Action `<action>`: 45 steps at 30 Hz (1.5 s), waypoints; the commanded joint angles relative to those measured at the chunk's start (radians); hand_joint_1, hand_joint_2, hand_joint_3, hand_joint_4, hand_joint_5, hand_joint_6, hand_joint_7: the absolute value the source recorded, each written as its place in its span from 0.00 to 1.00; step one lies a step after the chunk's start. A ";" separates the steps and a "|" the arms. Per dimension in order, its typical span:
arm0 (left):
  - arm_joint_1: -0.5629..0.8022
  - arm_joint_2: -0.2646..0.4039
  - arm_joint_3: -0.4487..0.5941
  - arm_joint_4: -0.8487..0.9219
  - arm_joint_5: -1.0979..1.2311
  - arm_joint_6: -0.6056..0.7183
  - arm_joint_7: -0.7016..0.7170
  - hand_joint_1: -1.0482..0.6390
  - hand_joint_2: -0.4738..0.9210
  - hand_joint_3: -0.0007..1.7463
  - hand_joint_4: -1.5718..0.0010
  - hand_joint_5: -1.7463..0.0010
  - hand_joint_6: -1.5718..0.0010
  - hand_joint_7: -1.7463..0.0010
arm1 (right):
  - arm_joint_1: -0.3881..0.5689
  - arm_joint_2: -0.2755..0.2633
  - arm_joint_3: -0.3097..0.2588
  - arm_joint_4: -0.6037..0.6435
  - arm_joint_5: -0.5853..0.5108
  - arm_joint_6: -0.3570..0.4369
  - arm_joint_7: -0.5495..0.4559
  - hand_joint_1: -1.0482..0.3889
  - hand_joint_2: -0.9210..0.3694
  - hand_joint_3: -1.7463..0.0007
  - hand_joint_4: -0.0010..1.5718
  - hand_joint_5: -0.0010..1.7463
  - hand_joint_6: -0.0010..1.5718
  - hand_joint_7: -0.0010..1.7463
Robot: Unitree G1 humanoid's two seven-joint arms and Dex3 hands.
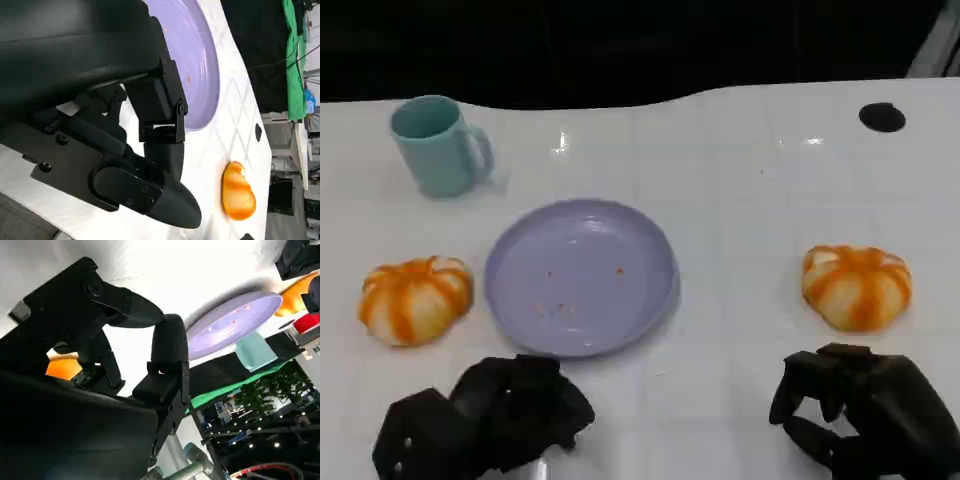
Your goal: Grasp the bread from the table and place it into the plate.
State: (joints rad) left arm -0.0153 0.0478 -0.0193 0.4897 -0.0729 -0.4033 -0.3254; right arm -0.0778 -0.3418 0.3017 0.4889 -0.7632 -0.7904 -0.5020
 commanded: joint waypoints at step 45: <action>0.002 0.011 0.006 -0.001 -0.005 0.006 -0.005 0.01 0.95 0.00 0.45 0.11 0.19 0.57 | 0.009 -0.033 -0.065 -0.105 0.045 -0.001 -0.050 0.48 0.02 0.93 0.31 0.12 0.37 0.01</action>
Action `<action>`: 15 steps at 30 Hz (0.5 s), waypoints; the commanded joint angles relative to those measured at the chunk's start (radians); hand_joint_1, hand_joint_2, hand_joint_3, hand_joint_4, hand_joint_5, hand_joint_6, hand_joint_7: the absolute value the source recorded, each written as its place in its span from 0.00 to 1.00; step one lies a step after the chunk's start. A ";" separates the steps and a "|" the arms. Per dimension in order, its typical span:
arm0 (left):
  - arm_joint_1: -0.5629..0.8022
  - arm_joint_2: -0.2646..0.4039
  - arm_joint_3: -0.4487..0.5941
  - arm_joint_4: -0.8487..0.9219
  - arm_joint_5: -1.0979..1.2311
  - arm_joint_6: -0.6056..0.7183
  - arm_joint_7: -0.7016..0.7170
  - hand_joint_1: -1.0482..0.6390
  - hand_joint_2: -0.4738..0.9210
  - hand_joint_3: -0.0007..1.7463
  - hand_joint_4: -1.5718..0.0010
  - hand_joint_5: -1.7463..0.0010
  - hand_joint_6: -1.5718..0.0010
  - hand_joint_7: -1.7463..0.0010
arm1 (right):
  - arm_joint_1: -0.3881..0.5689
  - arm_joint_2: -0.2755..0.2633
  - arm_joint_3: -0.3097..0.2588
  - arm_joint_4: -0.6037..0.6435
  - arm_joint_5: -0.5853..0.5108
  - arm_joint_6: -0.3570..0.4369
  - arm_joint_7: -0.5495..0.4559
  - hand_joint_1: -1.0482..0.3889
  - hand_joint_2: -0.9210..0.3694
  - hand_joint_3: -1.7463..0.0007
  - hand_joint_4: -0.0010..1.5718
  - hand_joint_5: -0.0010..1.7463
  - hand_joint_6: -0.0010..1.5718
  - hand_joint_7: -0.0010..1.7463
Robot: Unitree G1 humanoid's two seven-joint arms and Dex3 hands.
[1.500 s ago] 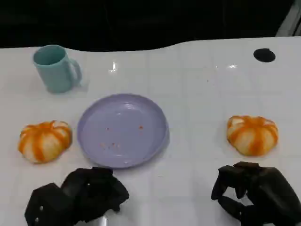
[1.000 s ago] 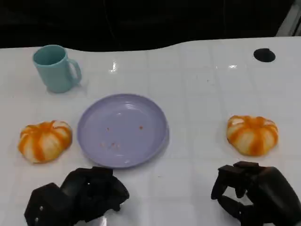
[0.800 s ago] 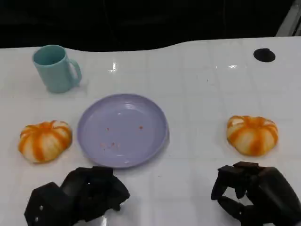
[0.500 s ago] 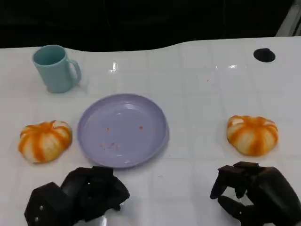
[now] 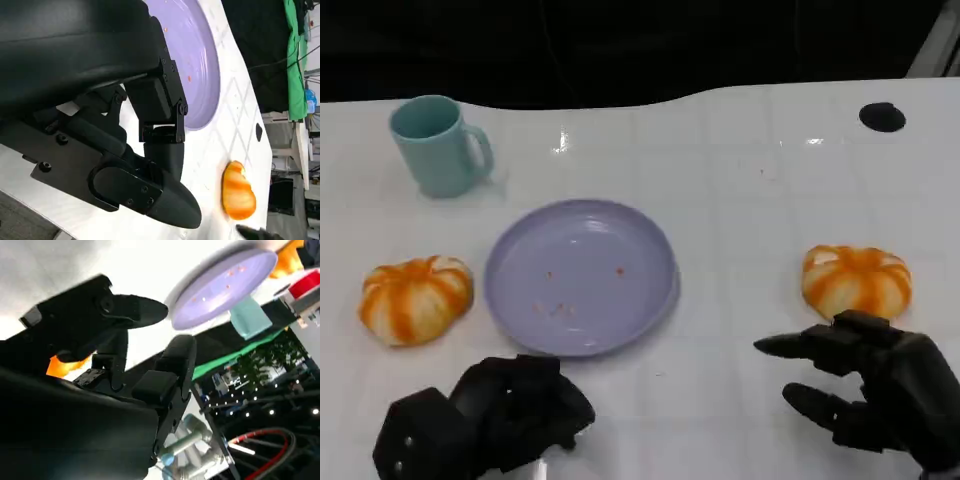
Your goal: Grasp the bread from the table and place it into the plate.
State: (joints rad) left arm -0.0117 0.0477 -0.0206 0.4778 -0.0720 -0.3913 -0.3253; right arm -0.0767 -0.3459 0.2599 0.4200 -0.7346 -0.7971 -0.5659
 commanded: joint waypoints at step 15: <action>-0.007 0.009 0.004 0.022 0.000 -0.009 0.000 0.01 0.95 0.00 0.45 0.12 0.18 0.57 | 0.049 -0.090 -0.081 -0.362 -0.018 0.377 0.335 0.33 0.02 1.00 0.07 0.00 0.13 0.00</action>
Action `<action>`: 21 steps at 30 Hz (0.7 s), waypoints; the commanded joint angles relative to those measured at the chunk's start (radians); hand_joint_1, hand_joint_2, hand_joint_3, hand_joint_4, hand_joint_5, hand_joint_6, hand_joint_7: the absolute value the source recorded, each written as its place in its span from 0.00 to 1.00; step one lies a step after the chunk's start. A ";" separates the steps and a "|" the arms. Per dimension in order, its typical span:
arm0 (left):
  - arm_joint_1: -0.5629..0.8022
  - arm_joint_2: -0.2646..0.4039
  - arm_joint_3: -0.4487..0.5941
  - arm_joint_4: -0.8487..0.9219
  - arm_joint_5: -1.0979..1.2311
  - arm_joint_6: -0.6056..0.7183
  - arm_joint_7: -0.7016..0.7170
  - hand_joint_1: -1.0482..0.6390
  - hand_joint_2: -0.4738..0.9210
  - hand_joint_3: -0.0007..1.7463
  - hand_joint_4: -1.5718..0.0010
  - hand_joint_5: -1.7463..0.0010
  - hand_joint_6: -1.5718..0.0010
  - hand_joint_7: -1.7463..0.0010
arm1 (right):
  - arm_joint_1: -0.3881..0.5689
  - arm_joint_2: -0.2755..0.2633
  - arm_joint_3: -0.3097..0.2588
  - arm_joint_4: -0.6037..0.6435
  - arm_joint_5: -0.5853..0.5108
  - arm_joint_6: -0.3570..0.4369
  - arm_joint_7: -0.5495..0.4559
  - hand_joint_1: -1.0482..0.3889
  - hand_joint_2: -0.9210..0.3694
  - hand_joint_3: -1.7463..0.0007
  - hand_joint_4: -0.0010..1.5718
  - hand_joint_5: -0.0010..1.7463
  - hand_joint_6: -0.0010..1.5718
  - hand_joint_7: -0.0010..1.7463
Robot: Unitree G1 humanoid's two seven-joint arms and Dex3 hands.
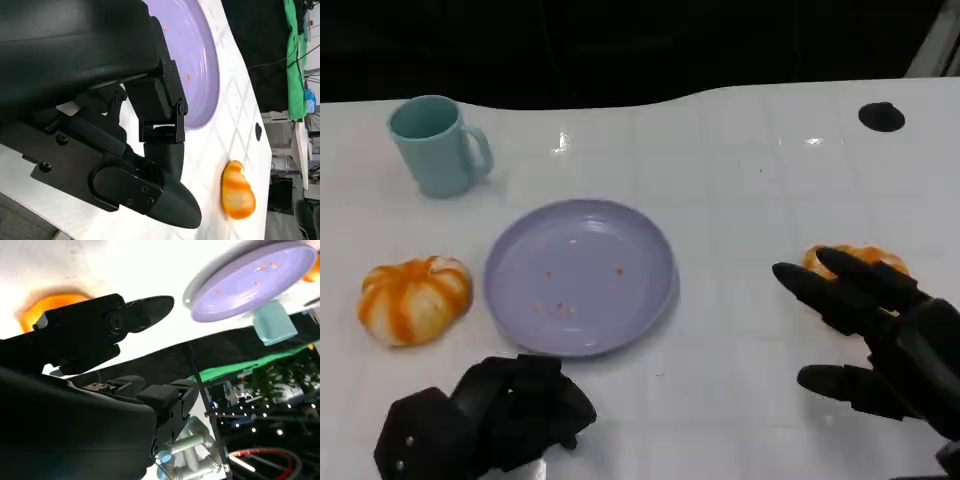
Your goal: Grasp the bread from the table and place it into the plate.
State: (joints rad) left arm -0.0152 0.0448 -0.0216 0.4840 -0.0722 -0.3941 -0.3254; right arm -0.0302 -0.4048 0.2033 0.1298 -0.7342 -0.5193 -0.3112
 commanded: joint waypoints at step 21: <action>-0.005 0.012 0.006 0.017 -0.002 -0.005 0.000 0.01 0.95 0.00 0.45 0.12 0.18 0.58 | -0.166 -0.036 0.065 -0.058 -0.204 0.443 0.285 0.38 0.07 1.00 0.07 0.03 0.15 0.01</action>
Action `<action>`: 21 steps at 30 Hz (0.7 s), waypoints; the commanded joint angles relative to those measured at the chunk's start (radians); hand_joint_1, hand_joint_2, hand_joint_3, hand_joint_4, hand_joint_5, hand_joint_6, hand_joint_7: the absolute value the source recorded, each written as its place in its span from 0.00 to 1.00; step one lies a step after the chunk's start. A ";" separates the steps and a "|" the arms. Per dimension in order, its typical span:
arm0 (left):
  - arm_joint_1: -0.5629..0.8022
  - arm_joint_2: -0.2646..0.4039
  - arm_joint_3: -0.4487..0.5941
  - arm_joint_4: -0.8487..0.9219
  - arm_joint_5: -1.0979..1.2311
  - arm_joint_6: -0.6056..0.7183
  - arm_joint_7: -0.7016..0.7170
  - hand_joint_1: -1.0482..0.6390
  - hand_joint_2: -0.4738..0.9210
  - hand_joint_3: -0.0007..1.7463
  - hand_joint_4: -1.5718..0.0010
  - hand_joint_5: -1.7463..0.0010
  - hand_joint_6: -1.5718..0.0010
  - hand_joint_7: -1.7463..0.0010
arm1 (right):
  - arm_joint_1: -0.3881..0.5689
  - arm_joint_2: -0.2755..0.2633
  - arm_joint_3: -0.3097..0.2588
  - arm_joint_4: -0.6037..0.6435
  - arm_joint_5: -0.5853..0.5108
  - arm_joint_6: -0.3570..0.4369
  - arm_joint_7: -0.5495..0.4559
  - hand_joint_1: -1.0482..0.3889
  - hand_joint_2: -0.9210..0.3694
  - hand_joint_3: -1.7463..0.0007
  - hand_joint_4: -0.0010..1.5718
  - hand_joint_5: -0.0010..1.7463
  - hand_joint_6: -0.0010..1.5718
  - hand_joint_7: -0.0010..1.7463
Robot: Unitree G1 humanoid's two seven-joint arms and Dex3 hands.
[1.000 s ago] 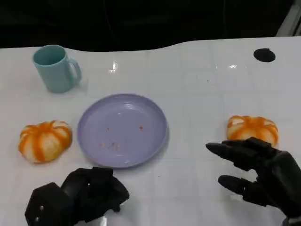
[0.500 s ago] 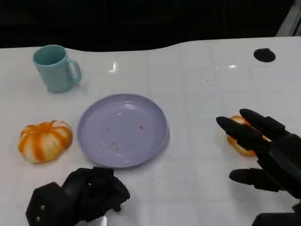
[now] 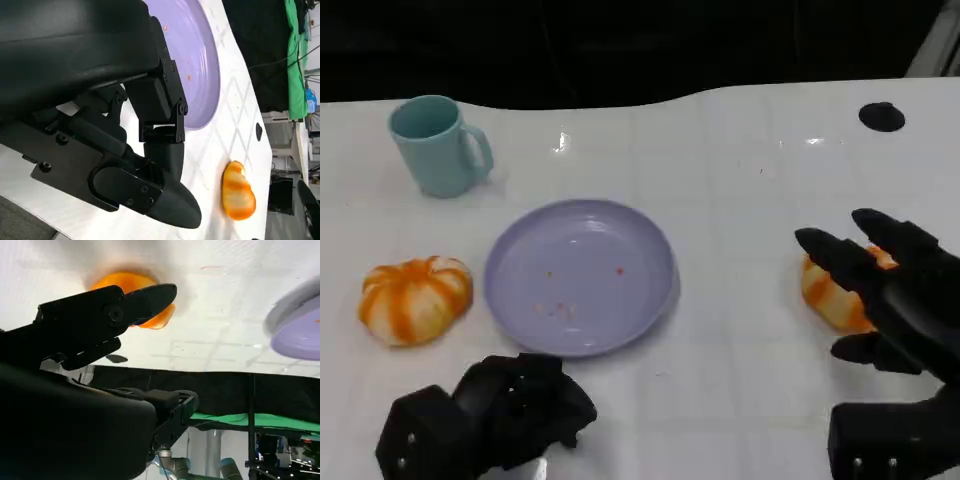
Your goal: Grasp the bread from the table and place it into the plate.
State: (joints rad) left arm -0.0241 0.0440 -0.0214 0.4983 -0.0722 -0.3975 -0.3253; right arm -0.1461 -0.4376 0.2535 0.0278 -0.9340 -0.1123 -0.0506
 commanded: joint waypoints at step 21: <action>0.015 0.015 0.004 -0.010 -0.002 -0.009 -0.002 0.01 0.95 0.00 0.45 0.11 0.18 0.57 | -0.227 0.031 0.120 0.295 0.026 0.133 0.068 0.50 0.15 1.00 0.11 0.06 0.20 0.01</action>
State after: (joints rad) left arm -0.0206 0.0439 -0.0225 0.4956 -0.0716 -0.4038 -0.3253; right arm -0.3550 -0.4049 0.3684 0.2889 -0.9212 0.0071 0.0147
